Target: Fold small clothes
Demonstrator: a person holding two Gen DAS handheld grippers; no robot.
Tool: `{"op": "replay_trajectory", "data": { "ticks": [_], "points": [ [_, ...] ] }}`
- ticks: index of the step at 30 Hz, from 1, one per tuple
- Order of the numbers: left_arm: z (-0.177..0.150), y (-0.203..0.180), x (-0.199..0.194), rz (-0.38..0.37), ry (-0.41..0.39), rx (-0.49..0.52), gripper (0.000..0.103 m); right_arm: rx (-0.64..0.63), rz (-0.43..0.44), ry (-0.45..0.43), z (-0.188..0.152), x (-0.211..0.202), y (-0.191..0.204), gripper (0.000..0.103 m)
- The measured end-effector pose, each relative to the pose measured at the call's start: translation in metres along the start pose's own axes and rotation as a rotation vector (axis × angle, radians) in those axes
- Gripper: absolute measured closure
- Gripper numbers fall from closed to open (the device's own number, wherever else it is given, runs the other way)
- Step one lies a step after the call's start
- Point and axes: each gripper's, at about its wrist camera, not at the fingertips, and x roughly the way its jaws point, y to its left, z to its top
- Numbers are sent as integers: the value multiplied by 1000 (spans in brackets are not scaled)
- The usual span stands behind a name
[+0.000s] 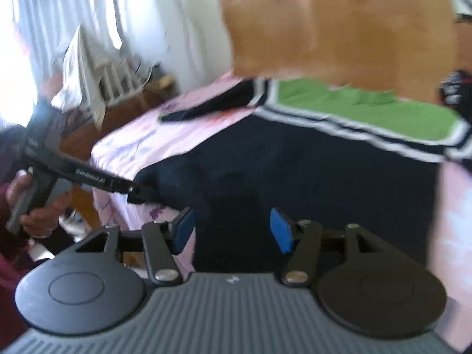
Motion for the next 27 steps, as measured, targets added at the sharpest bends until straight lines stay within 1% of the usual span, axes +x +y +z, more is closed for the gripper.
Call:
{"op": "replay_trajectory", "data": {
  "ticks": [1,2,4,5,6,8,9,10,12,13,14,15,16,18,19,21,23,25,27],
  "points": [
    [2,1,-3,-22,-3,-25,91,-8,5,22,3,14,2,45],
    [6,3,-11,-64,-17,-54,91,-11,6,41,6,27,1,46],
    [12,2,-37,-144,-86,-63,91,11,-27,54,13,32,-1,46],
    [13,1,-49,-163,-120,-54,91,33,-22,59,16,33,-2,46],
    [14,1,-59,-170,-147,-42,91,50,24,70,15,30,-5,46],
    [12,3,-66,-132,-150,-19,88,57,140,123,8,24,0,44],
    [9,8,-63,-92,-134,-8,84,35,198,169,4,25,5,46],
    [7,14,-59,-55,-121,-11,75,6,228,203,0,26,12,45],
    [3,35,-55,48,-109,-65,68,-61,202,214,2,23,19,45],
    [1,47,-55,67,-115,-106,68,-76,186,203,7,21,19,45],
    [-1,62,-56,69,-128,-154,68,-72,174,181,17,19,15,45],
    [-3,77,-59,74,-151,-210,66,-59,166,157,27,19,11,45],
    [-3,87,-61,87,-170,-244,65,-42,157,133,38,22,6,44],
    [-4,105,-62,141,-216,-296,65,-15,133,95,63,31,1,44],
    [-2,110,-61,173,-240,-304,65,-3,120,84,73,38,-1,44],
    [3,119,-59,214,-279,-298,64,39,93,63,101,65,3,41],
    [5,124,-53,233,-304,-278,64,51,100,74,122,93,16,40],
    [6,127,-45,233,-310,-260,64,-4,94,118,151,136,39,40],
    [3,129,-40,233,-332,-229,64,-97,117,132,173,172,75,40]
  ]
}}
